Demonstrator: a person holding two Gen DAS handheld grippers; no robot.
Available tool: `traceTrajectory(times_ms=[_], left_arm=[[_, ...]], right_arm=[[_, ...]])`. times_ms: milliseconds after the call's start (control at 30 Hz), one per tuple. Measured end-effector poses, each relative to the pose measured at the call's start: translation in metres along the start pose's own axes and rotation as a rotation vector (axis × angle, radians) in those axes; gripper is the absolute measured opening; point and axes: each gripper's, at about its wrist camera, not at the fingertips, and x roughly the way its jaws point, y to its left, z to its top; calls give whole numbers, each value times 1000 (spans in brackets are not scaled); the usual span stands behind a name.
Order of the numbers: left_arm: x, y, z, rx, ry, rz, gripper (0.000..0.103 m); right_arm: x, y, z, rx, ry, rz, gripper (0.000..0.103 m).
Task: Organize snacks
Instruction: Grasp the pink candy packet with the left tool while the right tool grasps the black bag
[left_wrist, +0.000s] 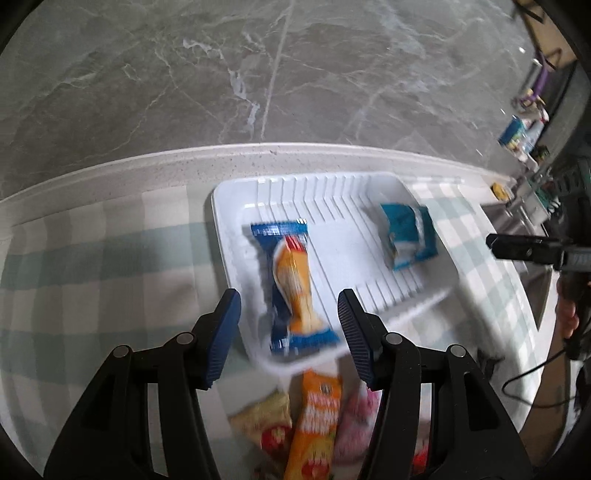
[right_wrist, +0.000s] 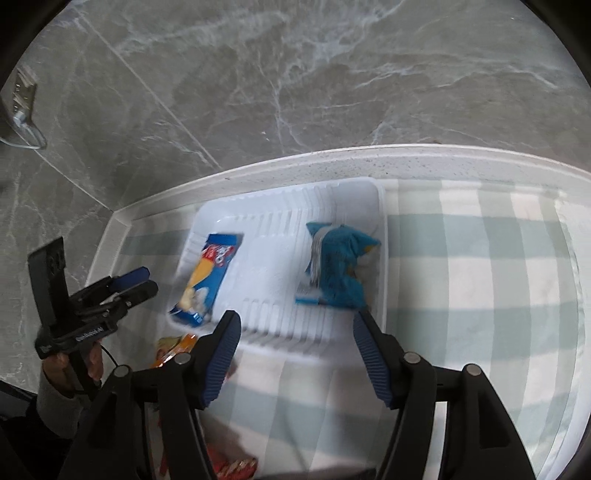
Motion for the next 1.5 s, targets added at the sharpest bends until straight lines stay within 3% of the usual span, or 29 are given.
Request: traceTrajectory(times_ms=[300, 667, 933, 1067, 1200, 1500], left_arm=[[-24, -27, -53, 110, 55, -14, 53], [-10, -66, -82, 243, 114, -35, 53], [7, -73, -86, 283, 151, -45, 53], [13, -74, -88, 299, 165, -48, 53], [19, -74, -89, 307, 177, -52, 53], [38, -87, -94, 371, 205, -33, 53]], right_arm=[[-30, -5, -83, 84, -15, -16, 71], [-20, -43, -185, 383, 42, -21, 71], [5, -36, -198, 458, 69, 21, 71], [17, -29, -200, 467, 82, 13, 71], [21, -23, -196, 466, 69, 2, 78], [27, -13, -190, 424, 75, -55, 77]])
